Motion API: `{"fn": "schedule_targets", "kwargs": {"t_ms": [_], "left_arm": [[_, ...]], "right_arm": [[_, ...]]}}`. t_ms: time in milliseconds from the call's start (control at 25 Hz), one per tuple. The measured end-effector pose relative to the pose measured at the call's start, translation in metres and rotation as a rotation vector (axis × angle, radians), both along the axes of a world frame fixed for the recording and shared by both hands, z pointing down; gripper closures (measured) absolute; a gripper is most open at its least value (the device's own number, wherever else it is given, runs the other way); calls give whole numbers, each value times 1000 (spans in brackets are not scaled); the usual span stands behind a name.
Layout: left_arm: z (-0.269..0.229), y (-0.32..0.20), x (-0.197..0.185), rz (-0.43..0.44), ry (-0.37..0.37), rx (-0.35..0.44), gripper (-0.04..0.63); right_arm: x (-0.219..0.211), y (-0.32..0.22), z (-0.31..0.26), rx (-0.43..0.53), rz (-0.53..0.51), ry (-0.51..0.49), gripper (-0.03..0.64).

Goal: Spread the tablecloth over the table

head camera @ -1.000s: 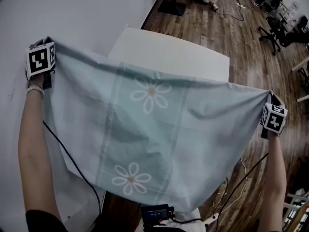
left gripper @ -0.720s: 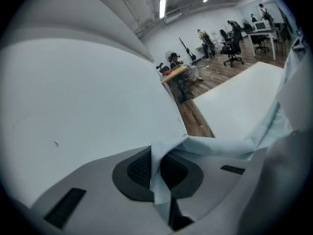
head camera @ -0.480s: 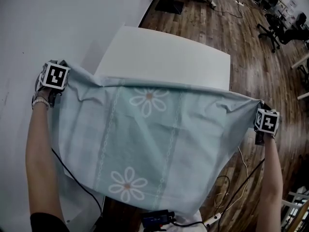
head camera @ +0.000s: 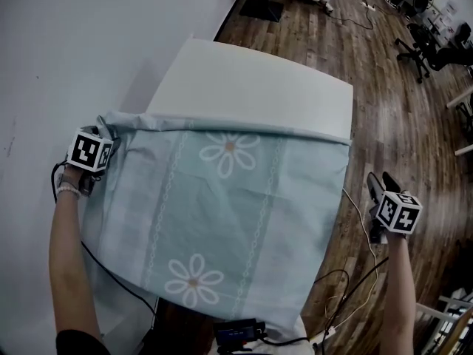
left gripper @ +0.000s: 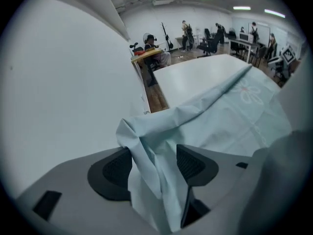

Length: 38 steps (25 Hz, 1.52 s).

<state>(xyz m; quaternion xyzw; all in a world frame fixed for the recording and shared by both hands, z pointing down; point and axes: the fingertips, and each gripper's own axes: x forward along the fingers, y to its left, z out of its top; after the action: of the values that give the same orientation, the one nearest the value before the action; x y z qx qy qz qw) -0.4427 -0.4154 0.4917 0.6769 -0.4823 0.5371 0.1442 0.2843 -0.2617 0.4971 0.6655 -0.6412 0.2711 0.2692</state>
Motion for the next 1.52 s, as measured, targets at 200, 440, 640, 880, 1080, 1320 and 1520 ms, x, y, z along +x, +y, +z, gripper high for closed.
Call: {"fn": "schedule_targets", "kwargs": {"t_ms": [200,440,640,880,1080,1320,1520], "left_arm": [[29,73,10,-88,215,18,293],[29,112,13,-183,351,100,293],[-6,90,27,-87,328,200,293],[-1,41,61,295,44,136,306],[3,15,85,466,-42,75,356],[26,9,104,572,-91,-60,356],[36,6,104,614,-115,-132,434]], "right_arm": [[-63,43,21,-6,-45,-139,397],[-110,79,41,-11,5,-294,397],[-127,85,40,-6,1,-314,397],[-129,86,38,-6,5,-302,397],[-129,85,36,-8,-3,-290,397],[-129,86,36,-1,4,-300,397],[-132,83,38,4,0,-302,399]]}}
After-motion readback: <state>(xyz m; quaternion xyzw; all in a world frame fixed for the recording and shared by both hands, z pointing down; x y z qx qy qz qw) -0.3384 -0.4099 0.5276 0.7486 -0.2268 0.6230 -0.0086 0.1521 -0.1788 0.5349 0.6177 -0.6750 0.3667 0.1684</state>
